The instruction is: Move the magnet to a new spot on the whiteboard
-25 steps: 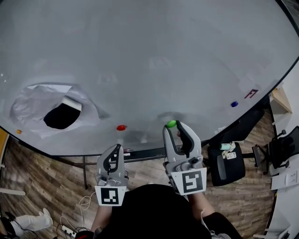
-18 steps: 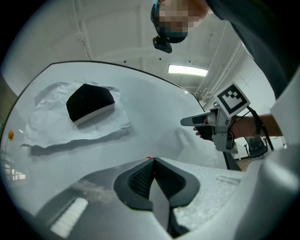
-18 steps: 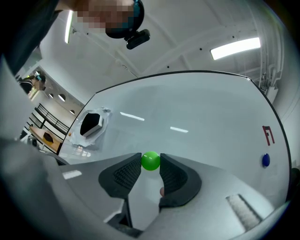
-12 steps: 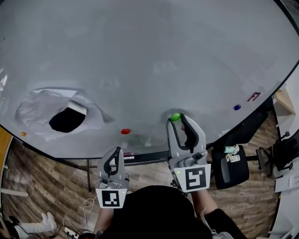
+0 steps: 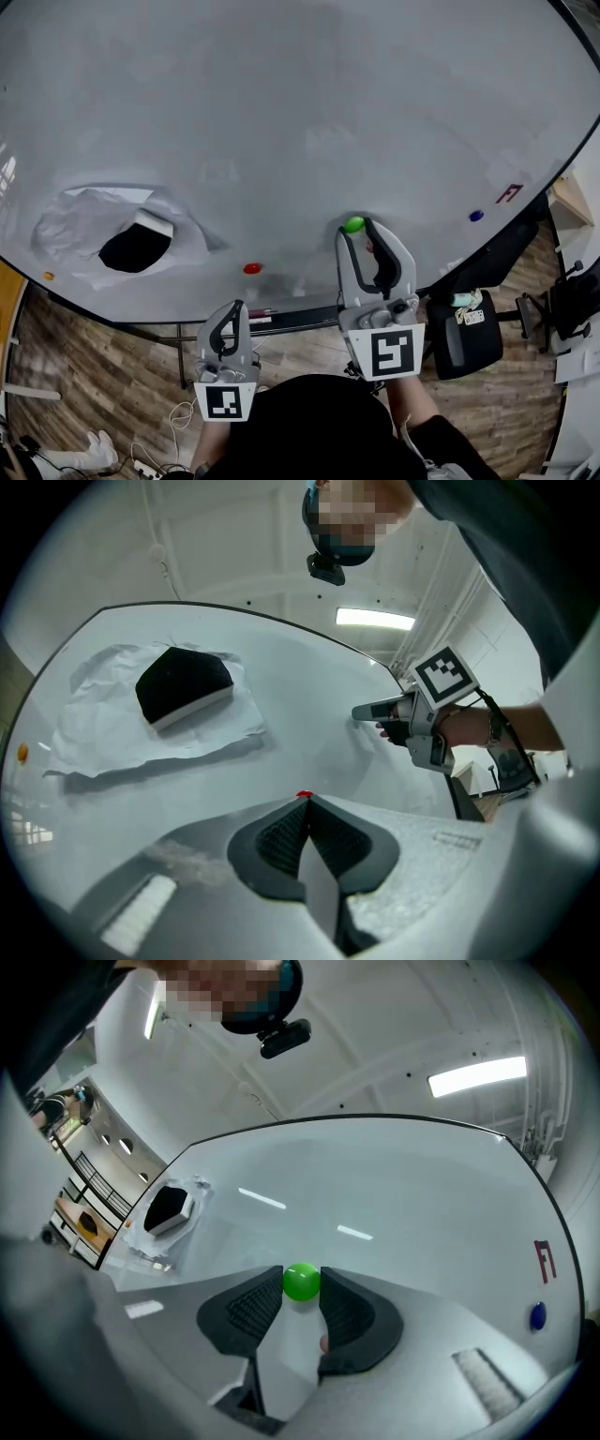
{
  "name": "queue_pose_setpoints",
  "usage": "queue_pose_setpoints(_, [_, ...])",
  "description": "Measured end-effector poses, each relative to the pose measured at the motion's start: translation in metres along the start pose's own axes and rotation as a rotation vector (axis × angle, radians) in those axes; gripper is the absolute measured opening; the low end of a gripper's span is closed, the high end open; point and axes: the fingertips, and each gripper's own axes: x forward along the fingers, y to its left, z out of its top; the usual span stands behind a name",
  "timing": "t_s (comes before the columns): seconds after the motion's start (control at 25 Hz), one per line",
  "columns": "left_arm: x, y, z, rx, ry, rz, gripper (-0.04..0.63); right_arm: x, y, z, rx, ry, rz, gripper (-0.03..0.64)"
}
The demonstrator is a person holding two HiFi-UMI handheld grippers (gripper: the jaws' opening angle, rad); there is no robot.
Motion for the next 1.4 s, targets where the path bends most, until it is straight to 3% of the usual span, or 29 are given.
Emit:
queue_pose_setpoints(0.92, [-0.001,0.003,-0.008,-0.007,0.019,0.013,0.002,0.009,-0.004,0.000,-0.008,-0.005,-0.015,0.126])
queue_pose_setpoints(1.4, [-0.002,0.008,-0.014,-0.012,0.027,0.011,0.002,0.011,-0.004,-0.001,-0.047,0.010,-0.071,0.126])
